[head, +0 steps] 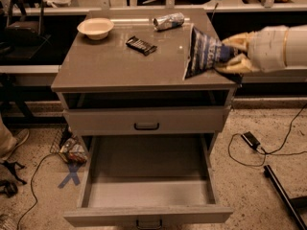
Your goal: Pick blue chip bag from middle drawer and place on counter
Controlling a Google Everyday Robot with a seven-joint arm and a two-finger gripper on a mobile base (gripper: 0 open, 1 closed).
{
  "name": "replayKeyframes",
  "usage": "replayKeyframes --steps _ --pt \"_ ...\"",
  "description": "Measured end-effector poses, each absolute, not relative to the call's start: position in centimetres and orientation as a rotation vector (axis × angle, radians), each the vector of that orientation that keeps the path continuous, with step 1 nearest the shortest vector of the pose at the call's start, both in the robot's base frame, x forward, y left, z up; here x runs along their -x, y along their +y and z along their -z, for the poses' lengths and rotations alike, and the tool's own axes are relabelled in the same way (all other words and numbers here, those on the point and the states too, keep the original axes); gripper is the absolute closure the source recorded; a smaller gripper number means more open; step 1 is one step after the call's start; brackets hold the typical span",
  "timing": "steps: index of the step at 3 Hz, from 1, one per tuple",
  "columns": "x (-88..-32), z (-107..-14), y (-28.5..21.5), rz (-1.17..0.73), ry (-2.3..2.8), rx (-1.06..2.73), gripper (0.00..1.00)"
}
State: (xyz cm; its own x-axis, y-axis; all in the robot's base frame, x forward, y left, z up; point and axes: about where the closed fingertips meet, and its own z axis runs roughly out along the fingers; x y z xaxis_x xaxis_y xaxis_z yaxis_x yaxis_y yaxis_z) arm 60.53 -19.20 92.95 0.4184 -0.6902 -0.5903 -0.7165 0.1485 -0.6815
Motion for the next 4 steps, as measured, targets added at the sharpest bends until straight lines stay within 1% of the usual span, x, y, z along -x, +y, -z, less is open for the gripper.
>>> replayKeyframes --steps 1,2,3,4 --pt "-65.5 -95.9 -17.8 -0.059 1.286 1.459 1.00" --pt "-68.9 -96.2 -16.9 -0.080 1.335 1.414 1.00" --pt "-71.7 -95.2 -15.5 -0.109 1.399 1.415 0.82" --pt "-73.5 -94.0 -14.3 -0.133 1.458 1.432 0.58"
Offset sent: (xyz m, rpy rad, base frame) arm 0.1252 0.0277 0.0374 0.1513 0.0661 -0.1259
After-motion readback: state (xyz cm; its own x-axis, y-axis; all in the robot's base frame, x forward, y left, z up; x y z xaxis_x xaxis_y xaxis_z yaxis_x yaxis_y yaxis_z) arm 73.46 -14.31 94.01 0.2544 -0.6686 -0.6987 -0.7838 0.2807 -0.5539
